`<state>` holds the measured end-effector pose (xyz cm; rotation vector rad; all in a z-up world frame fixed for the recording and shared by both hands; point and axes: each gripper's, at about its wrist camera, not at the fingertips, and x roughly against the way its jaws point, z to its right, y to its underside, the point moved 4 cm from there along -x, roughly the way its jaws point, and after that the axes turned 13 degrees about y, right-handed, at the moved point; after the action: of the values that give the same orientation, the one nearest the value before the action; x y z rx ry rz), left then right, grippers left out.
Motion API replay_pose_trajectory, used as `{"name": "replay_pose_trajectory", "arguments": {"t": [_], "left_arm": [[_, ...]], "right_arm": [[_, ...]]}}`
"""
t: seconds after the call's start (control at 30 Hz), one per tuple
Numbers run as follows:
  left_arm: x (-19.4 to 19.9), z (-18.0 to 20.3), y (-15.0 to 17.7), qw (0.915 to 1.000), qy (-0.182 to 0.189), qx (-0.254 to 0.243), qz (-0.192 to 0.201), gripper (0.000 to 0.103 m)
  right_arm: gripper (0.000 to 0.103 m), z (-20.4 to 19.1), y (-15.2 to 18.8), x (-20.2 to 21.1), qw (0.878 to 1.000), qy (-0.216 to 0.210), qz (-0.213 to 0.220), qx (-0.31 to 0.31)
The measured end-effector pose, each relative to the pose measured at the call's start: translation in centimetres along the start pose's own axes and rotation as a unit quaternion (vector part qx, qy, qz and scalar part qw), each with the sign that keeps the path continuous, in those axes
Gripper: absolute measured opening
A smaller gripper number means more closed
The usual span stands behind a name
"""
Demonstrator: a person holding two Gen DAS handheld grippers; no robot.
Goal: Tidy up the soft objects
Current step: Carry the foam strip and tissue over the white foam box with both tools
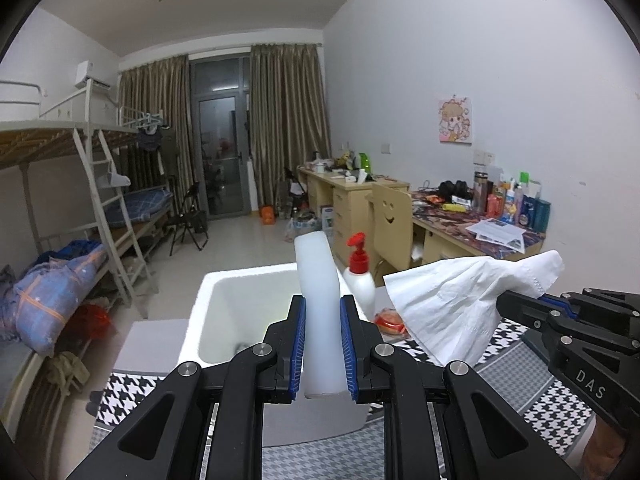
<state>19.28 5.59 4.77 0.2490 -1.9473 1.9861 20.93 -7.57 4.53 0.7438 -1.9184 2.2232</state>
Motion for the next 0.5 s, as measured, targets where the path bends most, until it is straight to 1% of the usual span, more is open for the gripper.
{"name": "replay_pose_trajectory", "arguments": {"t": [0.13, 0.5], "left_arm": [[-0.7, -0.9, -0.3, 0.9999, -0.013, 0.002, -0.004, 0.018], [-2.4, -3.4, -0.6, 0.9992, -0.032, 0.020, -0.013, 0.018]], "right_arm": [[0.008, -0.6, -0.4, -0.7, 1.000, 0.004, -0.004, 0.004], [0.008, -1.9, -1.7, -1.6, 1.000, 0.001, -0.005, 0.011]]}}
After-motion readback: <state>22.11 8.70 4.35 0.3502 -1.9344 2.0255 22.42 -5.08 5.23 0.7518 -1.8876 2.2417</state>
